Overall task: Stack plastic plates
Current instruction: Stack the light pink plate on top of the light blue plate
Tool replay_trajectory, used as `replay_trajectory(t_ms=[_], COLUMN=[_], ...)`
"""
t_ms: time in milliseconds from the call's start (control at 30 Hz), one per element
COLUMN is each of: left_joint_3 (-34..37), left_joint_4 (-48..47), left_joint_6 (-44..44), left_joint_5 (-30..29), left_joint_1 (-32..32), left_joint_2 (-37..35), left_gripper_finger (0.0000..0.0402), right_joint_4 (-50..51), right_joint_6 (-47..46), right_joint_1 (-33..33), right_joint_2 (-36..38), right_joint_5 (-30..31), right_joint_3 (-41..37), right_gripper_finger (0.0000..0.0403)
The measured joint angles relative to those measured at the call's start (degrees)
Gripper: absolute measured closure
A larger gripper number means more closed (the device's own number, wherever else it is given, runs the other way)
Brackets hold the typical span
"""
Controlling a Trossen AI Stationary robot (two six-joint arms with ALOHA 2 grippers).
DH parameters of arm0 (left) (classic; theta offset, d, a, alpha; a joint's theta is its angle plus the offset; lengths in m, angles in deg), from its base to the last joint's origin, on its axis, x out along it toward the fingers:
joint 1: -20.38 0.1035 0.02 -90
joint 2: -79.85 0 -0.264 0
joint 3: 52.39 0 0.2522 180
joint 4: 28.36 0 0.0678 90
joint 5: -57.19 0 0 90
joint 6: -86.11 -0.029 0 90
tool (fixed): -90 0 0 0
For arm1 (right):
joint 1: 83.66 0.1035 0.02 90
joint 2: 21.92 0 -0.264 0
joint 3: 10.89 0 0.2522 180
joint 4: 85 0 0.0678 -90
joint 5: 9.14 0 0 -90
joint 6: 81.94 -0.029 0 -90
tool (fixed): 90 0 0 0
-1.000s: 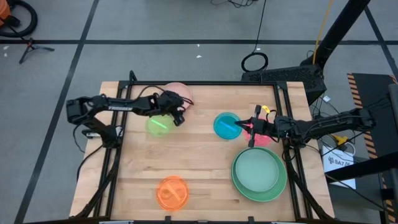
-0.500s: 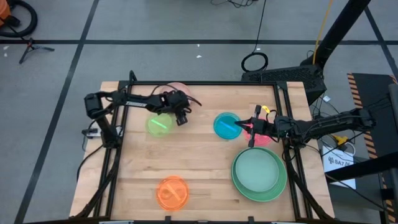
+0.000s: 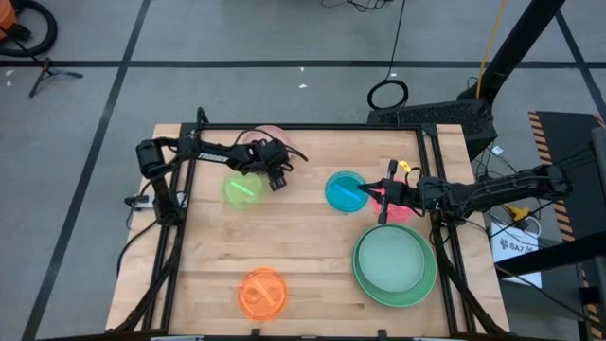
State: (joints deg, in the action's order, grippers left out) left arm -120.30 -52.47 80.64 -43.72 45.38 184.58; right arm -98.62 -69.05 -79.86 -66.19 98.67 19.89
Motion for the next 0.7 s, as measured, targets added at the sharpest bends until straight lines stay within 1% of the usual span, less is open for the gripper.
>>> replay_trajectory(t_ms=[67,133,367,500,633,700], left_joint_3=[0.0,0.0,0.1,0.1,0.2,0.2], left_joint_4=[0.0,0.0,0.1,0.3,0.2,0.2], left_joint_6=[0.0,0.1,0.7,1.1,1.1,1.1], left_joint_5=[0.0,0.2,0.9,0.5,-0.6,-2.4], left_joint_1=[0.0,0.0,0.0,-0.2,-0.9,-1.6], left_joint_2=[0.0,0.1,0.2,0.2,0.3,0.3], left_gripper_finger=[0.0202,0.0213,0.0289,0.0323,0.0345,0.0349], right_joint_4=[0.0,0.0,0.3,0.4,0.4,0.5], right_joint_6=[0.0,0.0,0.0,0.0,0.0,0.0], right_joint_1=[0.0,0.0,0.0,0.0,0.0,0.0], right_joint_2=[0.0,0.0,0.0,0.0,0.0,0.0], right_joint_5=[0.0,0.0,0.0,0.0,0.0,0.0], right_joint_3=[0.0,0.0,0.0,0.0,0.0,0.0], right_gripper_finger=[0.0401,0.0401,0.0401,0.0401,0.0401,0.0401])
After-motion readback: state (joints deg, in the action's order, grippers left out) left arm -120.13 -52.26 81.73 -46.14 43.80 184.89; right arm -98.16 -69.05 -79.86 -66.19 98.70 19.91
